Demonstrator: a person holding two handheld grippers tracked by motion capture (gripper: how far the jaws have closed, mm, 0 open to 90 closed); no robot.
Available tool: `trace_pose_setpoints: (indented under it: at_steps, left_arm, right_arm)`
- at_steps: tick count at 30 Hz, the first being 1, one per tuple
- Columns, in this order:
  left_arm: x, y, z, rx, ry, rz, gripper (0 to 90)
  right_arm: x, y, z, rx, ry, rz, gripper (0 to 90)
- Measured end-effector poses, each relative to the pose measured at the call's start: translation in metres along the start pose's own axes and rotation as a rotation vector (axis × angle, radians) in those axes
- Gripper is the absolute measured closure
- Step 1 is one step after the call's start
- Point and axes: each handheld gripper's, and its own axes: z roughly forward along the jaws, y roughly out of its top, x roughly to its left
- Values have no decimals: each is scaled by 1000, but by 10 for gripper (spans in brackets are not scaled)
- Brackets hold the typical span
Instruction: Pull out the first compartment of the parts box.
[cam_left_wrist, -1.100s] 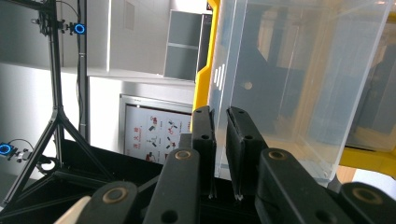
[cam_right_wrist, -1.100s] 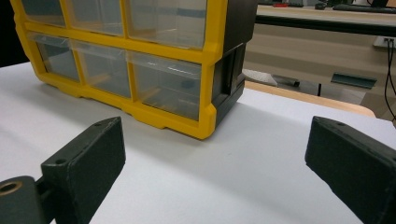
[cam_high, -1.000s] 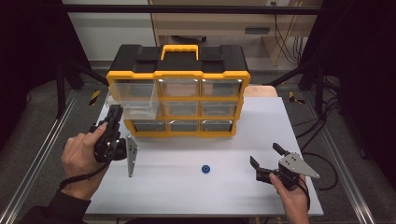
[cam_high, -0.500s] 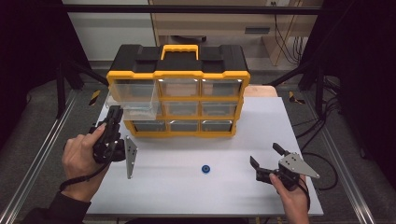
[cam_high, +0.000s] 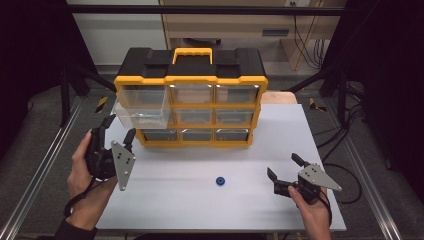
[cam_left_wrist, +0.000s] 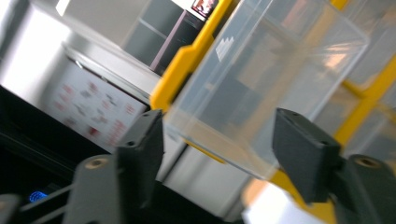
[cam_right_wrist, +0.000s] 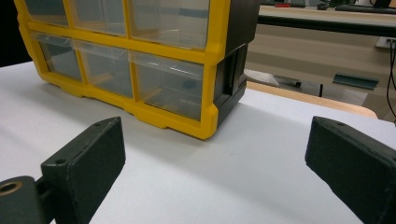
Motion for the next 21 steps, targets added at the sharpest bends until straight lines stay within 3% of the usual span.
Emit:
trace_pose_setpoints:
  at_steps: [1,2,6,7,8,9,10,12,16,19,21]
  left_arm:
    - [0,-4,-3,1,-18,-71,274]
    - [0,-4,-3,1,-18,-71,252]
    - [0,-13,-7,-2,-55,-230,187]
    - [-1,-18,-7,-4,-83,-284,163]
    - [-1,-18,-7,-4,-83,-284,149]
    - [-2,-24,-7,-2,-124,-357,135]
    - [-2,-24,-7,-2,-124,-357,123]
    - [-5,-29,-7,11,-147,-401,109]
    - [-14,-36,-7,21,-181,-402,81]
    - [-24,-44,-4,20,-227,-448,69]
    - [-28,-45,-3,20,-242,-449,65]
  right_arm:
    - [0,0,0,0,0,2,50]
    - [0,0,0,0,0,2,50]
    - [0,0,0,-1,0,4,50]
    - [0,0,0,5,4,-2,51]
    - [0,0,0,5,4,-2,51]
    - [1,0,-1,5,5,-2,50]
    - [1,0,-1,5,5,-2,50]
    - [1,1,-1,3,2,-7,50]
    - [1,1,-1,6,5,-9,50]
    - [3,3,0,19,8,-18,50]
    - [3,3,0,18,9,-19,50]
